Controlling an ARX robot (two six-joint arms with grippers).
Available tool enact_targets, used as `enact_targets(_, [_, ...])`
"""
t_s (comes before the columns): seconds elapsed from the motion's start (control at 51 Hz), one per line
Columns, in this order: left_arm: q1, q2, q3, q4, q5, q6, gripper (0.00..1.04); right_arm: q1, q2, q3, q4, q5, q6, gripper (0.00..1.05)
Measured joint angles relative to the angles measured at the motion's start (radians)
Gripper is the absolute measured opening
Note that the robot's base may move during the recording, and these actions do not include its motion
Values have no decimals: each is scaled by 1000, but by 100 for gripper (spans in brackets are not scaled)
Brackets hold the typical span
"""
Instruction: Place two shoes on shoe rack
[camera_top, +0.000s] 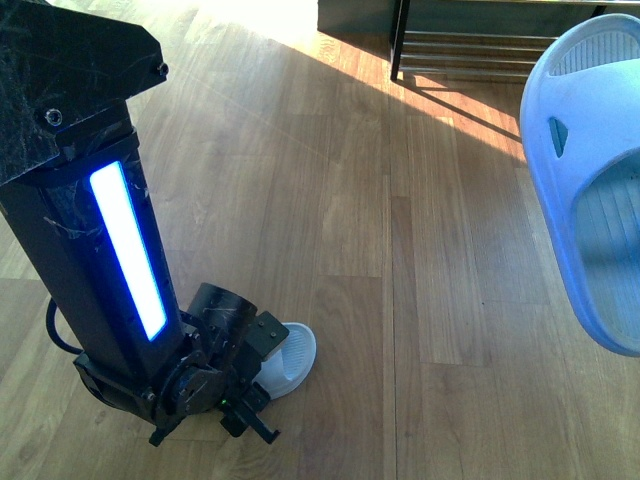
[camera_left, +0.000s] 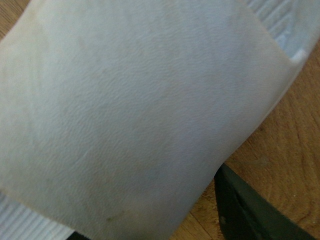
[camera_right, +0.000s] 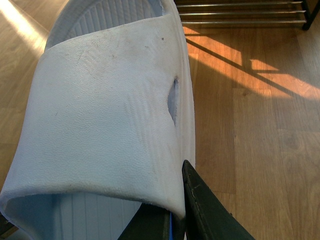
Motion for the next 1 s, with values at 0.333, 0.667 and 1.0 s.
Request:
enact_targets(0.333, [92, -150, -107, 213, -6, -469, 2, 0, 0, 0, 0, 0, 0, 2])
enact_targets(0.667, [133, -737, -502, 354, -116, -690, 2, 0, 0, 0, 0, 0, 0, 2])
enact_targets(1.0, [68, -1403, -805, 105, -244, -575, 2, 0, 0, 0, 0, 0, 0, 2])
